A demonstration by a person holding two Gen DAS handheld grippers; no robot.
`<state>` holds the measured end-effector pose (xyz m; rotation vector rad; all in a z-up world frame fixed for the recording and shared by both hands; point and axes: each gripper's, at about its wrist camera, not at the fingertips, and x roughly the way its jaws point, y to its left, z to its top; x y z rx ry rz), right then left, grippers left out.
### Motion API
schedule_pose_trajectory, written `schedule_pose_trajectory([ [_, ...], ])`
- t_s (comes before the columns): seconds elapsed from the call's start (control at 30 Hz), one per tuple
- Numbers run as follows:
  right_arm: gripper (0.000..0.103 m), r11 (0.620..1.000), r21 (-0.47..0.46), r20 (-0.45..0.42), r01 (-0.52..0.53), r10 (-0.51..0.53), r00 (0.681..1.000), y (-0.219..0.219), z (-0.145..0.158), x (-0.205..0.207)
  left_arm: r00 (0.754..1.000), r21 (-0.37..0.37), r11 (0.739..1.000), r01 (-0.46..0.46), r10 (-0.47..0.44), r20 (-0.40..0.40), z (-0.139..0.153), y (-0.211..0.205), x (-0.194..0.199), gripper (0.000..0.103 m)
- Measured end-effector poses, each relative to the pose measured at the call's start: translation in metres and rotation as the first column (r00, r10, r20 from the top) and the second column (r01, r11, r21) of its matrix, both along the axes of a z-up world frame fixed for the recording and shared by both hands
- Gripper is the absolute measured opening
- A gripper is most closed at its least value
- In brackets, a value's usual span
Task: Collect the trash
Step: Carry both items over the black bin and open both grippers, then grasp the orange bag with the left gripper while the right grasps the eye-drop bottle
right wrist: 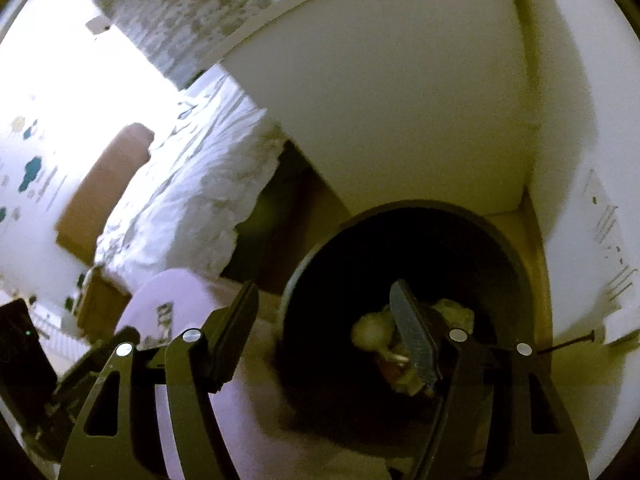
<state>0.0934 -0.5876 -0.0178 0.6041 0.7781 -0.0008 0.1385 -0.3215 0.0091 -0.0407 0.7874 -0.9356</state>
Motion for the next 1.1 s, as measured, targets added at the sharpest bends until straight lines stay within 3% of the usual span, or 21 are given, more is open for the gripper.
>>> schedule_pose_trajectory([
  [0.13, 0.068, 0.997, 0.0, 0.016, -0.075, 0.075, 0.997, 0.032, 0.008, -0.001, 0.992, 0.04, 0.995, -0.093, 0.089, 0.083, 0.013, 0.032, -0.021, 0.082],
  [0.3, 0.068, 0.979, -0.034, 0.01, -0.2, 0.2, 0.98, 0.084, 0.014, 0.002, 0.97, 0.067, 0.974, -0.216, 0.206, 0.129, 0.014, 0.092, -0.045, 0.085],
  [0.5, 0.068, 0.937, -0.08, -0.014, -0.34, 0.34, 0.94, 0.15, 0.018, 0.008, 0.927, 0.115, 0.92, -0.375, 0.368, 0.077, -0.015, 0.183, -0.063, 0.085],
  [0.63, 0.068, 0.883, -0.122, -0.041, -0.453, 0.452, 0.891, 0.201, 0.015, 0.01, 0.897, 0.159, 0.886, -0.436, 0.442, 0.002, -0.043, 0.235, -0.068, 0.085],
  [0.83, 0.068, 0.793, -0.153, -0.102, -0.589, 0.58, 0.808, 0.27, -0.002, 0.017, 0.876, 0.182, 0.871, -0.456, 0.475, -0.08, -0.068, 0.263, -0.078, 0.085],
  [0.97, 0.068, 0.743, -0.185, -0.146, -0.643, 0.626, 0.766, 0.304, -0.015, 0.019, 0.885, 0.192, 0.88, -0.434, 0.456, -0.088, -0.076, 0.258, -0.078, 0.085],
  [1.1, 0.06, 0.7, -0.237, -0.191, -0.674, 0.647, 0.739, 0.336, -0.024, 0.021, 0.897, 0.216, 0.883, -0.417, 0.438, -0.061, -0.084, 0.248, -0.073, 0.085],
])
